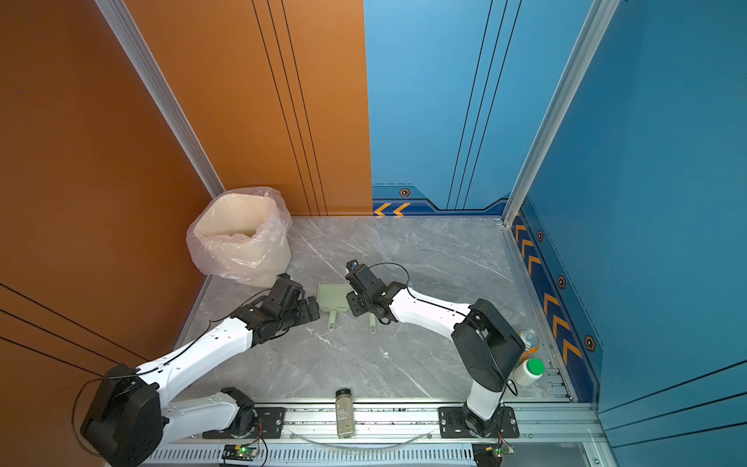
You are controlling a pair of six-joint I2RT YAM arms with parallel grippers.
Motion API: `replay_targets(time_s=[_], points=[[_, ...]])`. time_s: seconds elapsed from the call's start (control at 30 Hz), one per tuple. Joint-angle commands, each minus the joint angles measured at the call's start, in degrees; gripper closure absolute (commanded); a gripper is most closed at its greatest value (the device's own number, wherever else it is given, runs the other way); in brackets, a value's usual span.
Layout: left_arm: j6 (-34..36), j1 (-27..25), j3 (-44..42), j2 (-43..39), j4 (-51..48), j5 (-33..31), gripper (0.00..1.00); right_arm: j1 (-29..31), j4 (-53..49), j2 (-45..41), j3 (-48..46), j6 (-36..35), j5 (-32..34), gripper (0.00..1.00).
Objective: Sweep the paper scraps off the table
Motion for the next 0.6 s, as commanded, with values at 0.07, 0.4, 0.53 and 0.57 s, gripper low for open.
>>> replay_targets(time_s=[0.07, 0.4, 0.53, 0.57], points=[[4.91, 0.48, -0.88, -4.53, -1.08, -0.7, 0.02, -1.47, -1.66, -6.63, -3.02, -1.1, 2.97, 0.56], [14.48, 0.69, -4.01, -14.84, -0.03, -10.02, 0.02, -13.04, 0.79, -22.58, -15.44, -2.85, -0.7, 0.55], [17.61, 0.99, -6.83, -18.08, 3.08, -14.47, 0.02, -19.76, 0.95, -27.74, -19.0, -4.13, -3.92, 0.54], [18.36, 1.09, -7.64, -18.79, 4.33, -15.38, 0.02, -21.39, 0.94, -28.96, -19.72, -4.55, -4.36, 0.54]])
